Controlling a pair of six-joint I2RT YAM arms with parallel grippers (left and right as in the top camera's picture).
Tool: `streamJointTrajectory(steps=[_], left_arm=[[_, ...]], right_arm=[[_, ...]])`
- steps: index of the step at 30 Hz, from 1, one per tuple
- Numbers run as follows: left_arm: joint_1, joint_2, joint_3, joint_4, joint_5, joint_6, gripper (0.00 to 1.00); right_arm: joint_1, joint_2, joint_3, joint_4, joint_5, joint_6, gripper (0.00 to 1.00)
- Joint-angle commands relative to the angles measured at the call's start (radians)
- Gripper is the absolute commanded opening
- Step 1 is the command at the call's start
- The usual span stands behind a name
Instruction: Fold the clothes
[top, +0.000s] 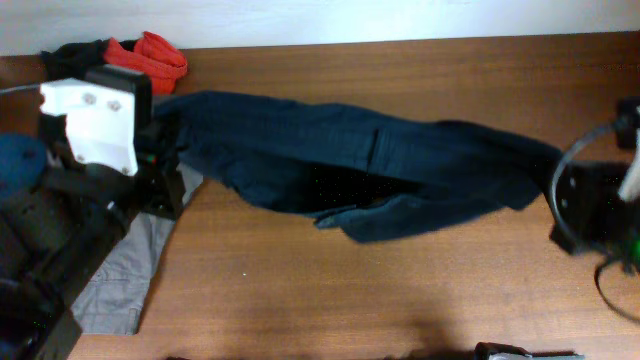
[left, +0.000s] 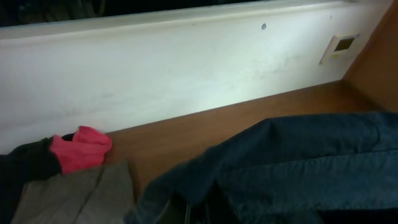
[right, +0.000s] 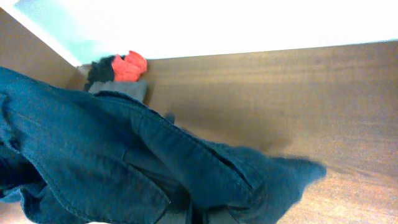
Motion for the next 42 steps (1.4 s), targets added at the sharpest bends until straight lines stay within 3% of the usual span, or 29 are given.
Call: streamJointTrajectory(steps=[1,8,15,24,30,31,32,33,34,35,38,42], left_arm=[[0.068,0.001,0.021,-0.029,-0.204,0.001,0.01],[0.068,0.189,0.021,-0.146,-0.198,-0.030,0.01],[0.068,0.474,0.021,-0.080,-0.198,-0.030,0.01],[0.068,0.827,0.021,0.356,-0.198,-0.030,0.01],[0.066,0.985,0.021,0.628,-0.198,-0.029,0.01],[0.066,1.008,0.021,0.686,-0.198,-0.029,0.10],[0.066,1.026,0.021,0.735,-0.198,-0.029,0.58],[0.066,1.037,0.021,0.768,-0.198,-0.028,0.99],[0.066,1.046,0.021,0.805,-0.198,0.001,0.99],[0.066,1.046,0.021,0.821,-0.198,0.024,0.99],[0.066,1.027,0.042,0.810,-0.198,0.058,0.99],[0.066,0.958,0.129,0.549,-0.112,0.058,0.99]], right_arm=[[-0.037,-0.040,0.011,-0.006,0.224,0.035,0.04],[-0.037,0.014,-0.111,-0.006,0.243,0.038,0.04],[-0.035,0.243,-0.204,0.087,0.249,0.030,0.04],[0.019,0.726,-0.209,0.483,0.240,0.031,0.04],[0.084,0.918,-0.209,0.787,0.239,0.031,0.04],[0.095,0.942,-0.209,0.856,0.239,0.031,0.25],[0.105,0.955,-0.209,0.903,0.239,0.031,0.45],[0.110,0.958,-0.209,0.926,0.238,0.032,0.66],[0.116,0.958,-0.209,0.943,0.239,0.033,0.86],[0.119,0.951,-0.206,0.949,0.238,0.034,0.99],[0.115,0.915,-0.189,0.915,0.238,0.034,0.99],[0.108,0.822,-0.164,0.717,0.203,0.034,0.99]])
